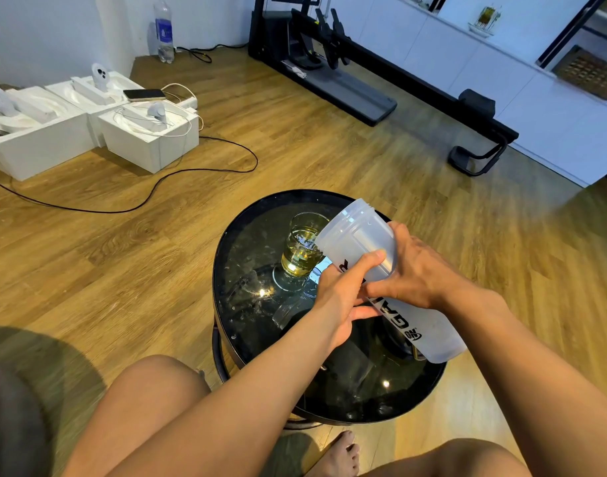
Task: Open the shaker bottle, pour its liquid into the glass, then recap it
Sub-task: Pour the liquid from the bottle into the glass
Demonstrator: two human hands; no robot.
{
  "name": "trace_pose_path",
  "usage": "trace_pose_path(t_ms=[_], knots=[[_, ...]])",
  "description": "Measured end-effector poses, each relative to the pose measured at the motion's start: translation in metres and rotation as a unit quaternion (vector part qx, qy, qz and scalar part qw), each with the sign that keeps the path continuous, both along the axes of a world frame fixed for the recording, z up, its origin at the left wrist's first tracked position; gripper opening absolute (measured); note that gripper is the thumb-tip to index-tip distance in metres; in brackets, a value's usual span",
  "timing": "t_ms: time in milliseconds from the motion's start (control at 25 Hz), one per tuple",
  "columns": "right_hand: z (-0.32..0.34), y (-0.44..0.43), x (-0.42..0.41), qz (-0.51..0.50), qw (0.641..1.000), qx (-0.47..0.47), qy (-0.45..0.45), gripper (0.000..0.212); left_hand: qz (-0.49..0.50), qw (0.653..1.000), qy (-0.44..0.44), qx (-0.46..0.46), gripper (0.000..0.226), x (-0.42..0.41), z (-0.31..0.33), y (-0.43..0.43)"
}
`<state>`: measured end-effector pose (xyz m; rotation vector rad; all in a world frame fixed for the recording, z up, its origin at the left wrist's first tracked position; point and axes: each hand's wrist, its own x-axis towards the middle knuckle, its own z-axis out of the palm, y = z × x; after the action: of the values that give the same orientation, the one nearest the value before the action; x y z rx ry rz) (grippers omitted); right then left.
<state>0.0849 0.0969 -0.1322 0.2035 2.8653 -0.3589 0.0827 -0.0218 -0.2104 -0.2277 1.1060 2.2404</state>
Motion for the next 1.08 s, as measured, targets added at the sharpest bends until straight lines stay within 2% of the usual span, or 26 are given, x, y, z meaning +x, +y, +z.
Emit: trace_pose_path(t_ms=[440, 800, 1080], knots=[[0.0010, 0.0004, -0.0003, -0.001, 1.000, 0.005, -0.004, 0.113, 0.001, 1.000, -0.001, 0.004, 0.041, -0.0009, -0.0012, 0.0007], [0.0017, -0.0010, -0.0011, -0.003, 1.000, 0.005, -0.004, 0.120, 0.003, 1.000, -0.001, 0.004, 0.043, -0.0004, -0.0010, 0.0003], [0.0023, -0.0011, -0.0020, -0.001, 1.000, -0.001, -0.002, 0.109, 0.003, 1.000, -0.003, 0.005, 0.040, 0.0004, 0.0015, -0.0003]])
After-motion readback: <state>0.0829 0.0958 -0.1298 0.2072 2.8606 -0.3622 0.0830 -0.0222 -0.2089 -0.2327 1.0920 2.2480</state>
